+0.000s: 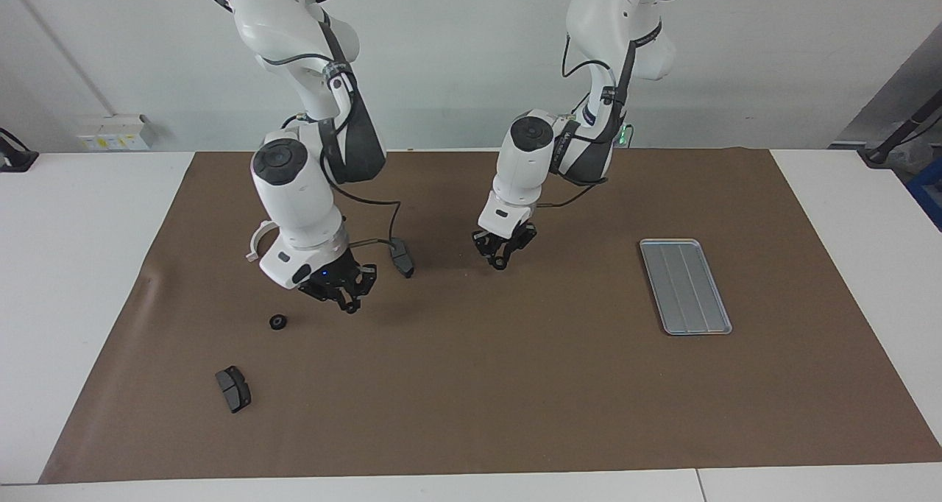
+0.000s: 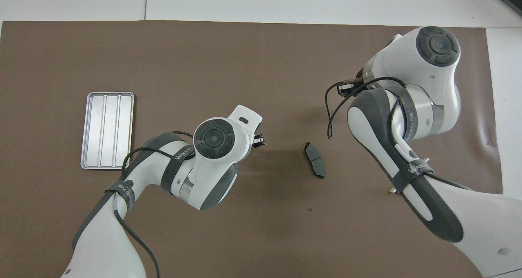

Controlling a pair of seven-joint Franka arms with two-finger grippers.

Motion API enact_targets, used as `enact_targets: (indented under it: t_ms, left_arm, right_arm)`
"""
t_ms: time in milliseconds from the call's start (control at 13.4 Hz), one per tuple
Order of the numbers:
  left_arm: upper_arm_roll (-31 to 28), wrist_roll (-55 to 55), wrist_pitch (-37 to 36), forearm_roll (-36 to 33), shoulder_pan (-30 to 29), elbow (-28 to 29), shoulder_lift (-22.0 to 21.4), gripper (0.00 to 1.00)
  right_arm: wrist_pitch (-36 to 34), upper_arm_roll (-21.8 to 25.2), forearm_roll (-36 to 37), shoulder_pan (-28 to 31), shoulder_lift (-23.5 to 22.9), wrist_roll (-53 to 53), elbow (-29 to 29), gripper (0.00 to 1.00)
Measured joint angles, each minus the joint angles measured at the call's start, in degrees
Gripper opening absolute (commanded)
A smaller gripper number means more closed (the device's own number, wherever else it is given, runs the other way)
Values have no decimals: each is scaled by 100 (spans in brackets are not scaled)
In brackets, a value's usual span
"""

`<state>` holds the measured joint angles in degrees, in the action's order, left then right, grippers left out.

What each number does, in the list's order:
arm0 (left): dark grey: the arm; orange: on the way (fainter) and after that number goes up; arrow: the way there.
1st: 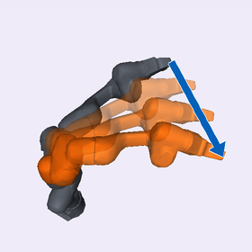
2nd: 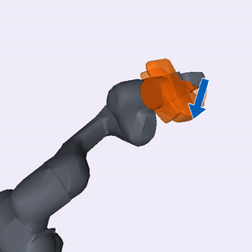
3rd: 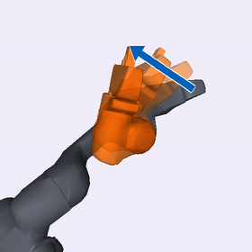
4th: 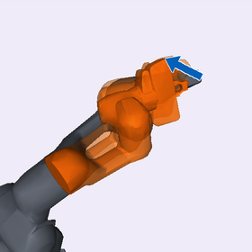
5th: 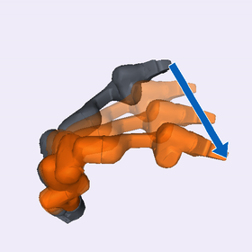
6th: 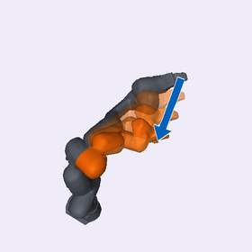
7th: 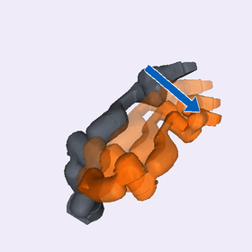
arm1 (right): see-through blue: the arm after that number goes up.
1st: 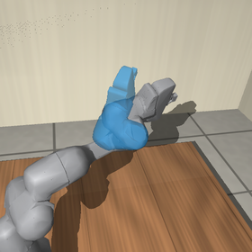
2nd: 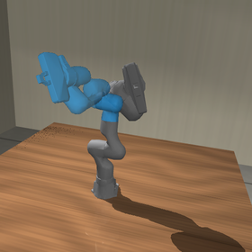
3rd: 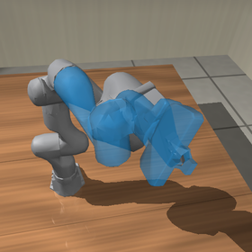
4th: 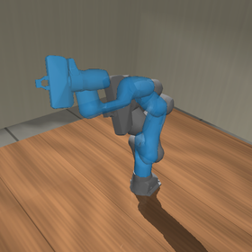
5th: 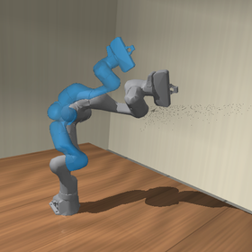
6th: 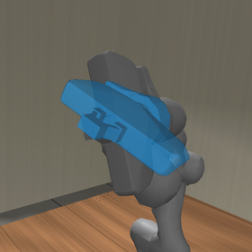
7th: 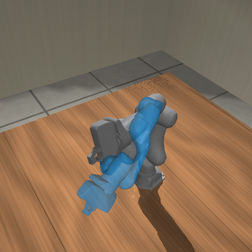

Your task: Place bearing gear from tray to pile

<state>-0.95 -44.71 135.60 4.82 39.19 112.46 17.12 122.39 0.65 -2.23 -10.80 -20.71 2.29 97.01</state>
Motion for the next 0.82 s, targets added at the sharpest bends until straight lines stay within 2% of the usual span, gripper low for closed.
enact_targets:
  t_ms: [75,149,299,448,523,598,672,747,822]
  left_arm:
    - [-2,-6,0,0,33,0,17,90]
    - [-2,-7,0,0,43,0,19,100]
    - [-26,-8,-3,0,42,-8,19,100]
    - [-73,-7,-10,0,31,-38,18,100]
    - [-114,-4,-36,0,5,-79,9,100]
    - [-165,72,-125,-10,-88,-142,-23,100]
    - [-198,308,-331,-18,-281,-227,-97,100]
    - [-213,706,-620,-22,-586,-322,-232,100]
    - [-224,1118,-932,-23,-906,-404,-389,100]
  right_arm:
    - [161,142,-9,3,28,-242,206,0]
    - [396,255,-20,11,42,-416,430,0]
    - [828,323,-27,33,42,-513,802,1]
    - [1016,319,-201,35,17,-514,1041,8]
    - [1152,316,-278,33,-11,-515,1121,21]
    - [1288,316,-312,33,-41,-541,1191,54]
    - [1400,316,-325,33,-67,-632,1259,80]
    - [1463,316,-332,33,-92,-709,1304,100]
    - [1499,316,-332,33,-101,-726,1325,100]
